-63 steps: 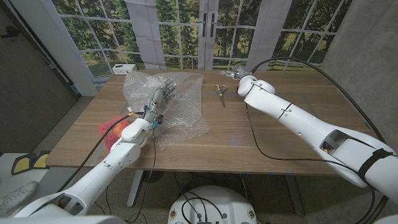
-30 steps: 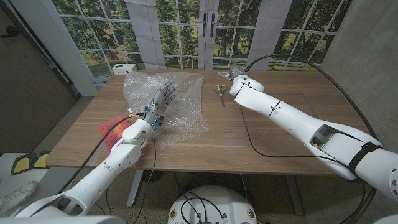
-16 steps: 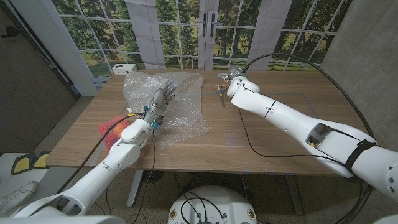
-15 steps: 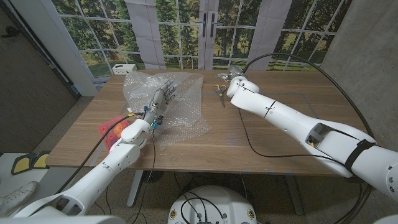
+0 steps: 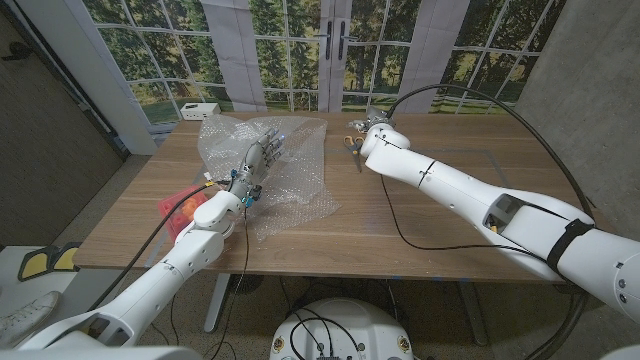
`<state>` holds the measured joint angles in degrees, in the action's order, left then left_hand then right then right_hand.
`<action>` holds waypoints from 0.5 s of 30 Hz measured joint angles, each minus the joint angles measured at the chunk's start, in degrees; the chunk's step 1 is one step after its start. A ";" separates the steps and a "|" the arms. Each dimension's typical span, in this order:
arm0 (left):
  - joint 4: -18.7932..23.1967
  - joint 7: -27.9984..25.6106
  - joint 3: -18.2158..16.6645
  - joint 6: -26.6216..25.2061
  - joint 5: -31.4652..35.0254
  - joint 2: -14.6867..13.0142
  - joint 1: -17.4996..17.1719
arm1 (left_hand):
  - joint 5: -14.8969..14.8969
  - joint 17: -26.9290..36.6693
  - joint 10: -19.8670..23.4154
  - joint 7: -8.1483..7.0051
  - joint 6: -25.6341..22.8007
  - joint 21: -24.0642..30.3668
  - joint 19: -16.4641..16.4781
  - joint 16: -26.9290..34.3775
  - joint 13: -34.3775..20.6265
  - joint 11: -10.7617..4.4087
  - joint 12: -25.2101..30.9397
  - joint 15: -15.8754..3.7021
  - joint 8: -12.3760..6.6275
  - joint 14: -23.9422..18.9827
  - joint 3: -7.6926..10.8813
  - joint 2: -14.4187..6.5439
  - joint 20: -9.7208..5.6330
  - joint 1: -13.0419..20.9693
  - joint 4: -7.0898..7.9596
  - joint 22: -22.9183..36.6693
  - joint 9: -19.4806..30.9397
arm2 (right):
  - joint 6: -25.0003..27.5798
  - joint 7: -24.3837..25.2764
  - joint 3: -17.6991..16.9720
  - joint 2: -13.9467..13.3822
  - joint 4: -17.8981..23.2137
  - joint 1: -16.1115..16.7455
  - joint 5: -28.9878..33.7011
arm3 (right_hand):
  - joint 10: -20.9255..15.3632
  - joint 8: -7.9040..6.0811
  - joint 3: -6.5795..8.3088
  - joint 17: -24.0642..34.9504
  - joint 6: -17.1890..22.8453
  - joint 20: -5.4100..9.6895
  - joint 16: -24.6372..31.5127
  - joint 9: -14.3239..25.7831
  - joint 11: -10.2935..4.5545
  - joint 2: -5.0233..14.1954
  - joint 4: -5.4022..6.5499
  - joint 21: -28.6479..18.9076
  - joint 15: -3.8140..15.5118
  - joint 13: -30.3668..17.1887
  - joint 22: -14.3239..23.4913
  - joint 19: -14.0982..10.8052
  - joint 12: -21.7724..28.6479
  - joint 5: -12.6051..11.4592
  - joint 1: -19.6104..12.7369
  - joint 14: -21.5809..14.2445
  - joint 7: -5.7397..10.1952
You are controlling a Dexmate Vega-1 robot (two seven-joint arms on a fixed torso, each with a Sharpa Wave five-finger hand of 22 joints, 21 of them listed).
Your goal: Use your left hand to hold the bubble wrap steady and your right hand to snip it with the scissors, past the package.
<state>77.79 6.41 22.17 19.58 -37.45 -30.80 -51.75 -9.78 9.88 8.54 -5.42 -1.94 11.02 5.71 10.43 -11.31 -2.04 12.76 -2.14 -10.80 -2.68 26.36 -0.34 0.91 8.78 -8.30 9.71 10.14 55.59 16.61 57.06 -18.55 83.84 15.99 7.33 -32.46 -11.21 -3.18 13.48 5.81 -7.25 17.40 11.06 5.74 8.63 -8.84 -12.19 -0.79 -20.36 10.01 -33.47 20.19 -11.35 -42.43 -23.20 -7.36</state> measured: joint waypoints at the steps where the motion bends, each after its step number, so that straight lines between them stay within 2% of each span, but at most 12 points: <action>1: 0.00 0.00 0.00 0.00 -0.01 0.00 0.00 | 0.00 0.00 0.00 0.00 0.00 0.00 0.00 0.00 0.00 0.00 0.00 0.00 0.00 0.00 0.00 0.00 0.00 0.00 0.00 0.00 0.00 | 0.00 0.00 0.09 0.11 -0.16 -0.07 0.00 | 0.00 0.00 0.30 0.00 -0.19 0.00 0.00 0.00 0.00 0.35 -0.03 0.00 0.16 -0.16 0.00 0.00 0.16 0.00 -0.35 0.16 0.19; 8: -0.05 0.19 -0.01 -0.01 -0.11 0.01 0.01 | 0.00 0.00 0.00 0.00 0.00 0.00 0.00 0.00 0.00 0.00 0.00 0.00 0.00 0.00 0.00 0.00 0.00 0.00 0.00 0.00 0.00 | -0.01 0.01 0.73 1.11 -2.18 -0.51 0.21 | -0.71 0.00 0.88 0.26 -0.31 0.35 0.00 -0.04 -0.71 -0.05 -0.14 0.26 0.52 -0.61 0.00 0.35 0.39 -0.35 -1.36 0.07 0.31; 15: -0.96 0.41 -0.02 0.00 -0.19 0.22 0.47 | 0.00 0.00 0.00 0.00 0.00 0.00 0.00 0.00 0.00 0.00 0.00 0.00 0.00 0.00 0.00 0.00 0.00 0.00 0.00 0.00 0.00 | -0.36 1.26 0.96 2.01 -3.99 -0.61 1.07 | -1.34 0.00 1.28 0.09 -0.30 0.39 -0.29 -0.15 -1.34 -0.70 -0.14 1.18 -0.02 -1.33 0.00 2.27 1.05 -0.35 -2.01 1.22 0.31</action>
<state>76.83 6.81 22.16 19.58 -37.65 -30.57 -51.28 -9.78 9.88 8.54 -5.42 -1.94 11.02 5.71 10.43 -11.31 -2.04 12.76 -2.14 -10.80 -2.68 26.36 -0.34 0.91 8.78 -8.30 9.72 10.14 55.23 17.87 58.01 -16.54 79.85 15.38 8.40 -33.80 -11.22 -1.90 13.57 5.50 -6.86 17.12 10.91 4.40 7.92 -8.98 -11.01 -0.81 -21.68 10.01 -31.20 21.24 -11.70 -44.44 -21.98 -7.05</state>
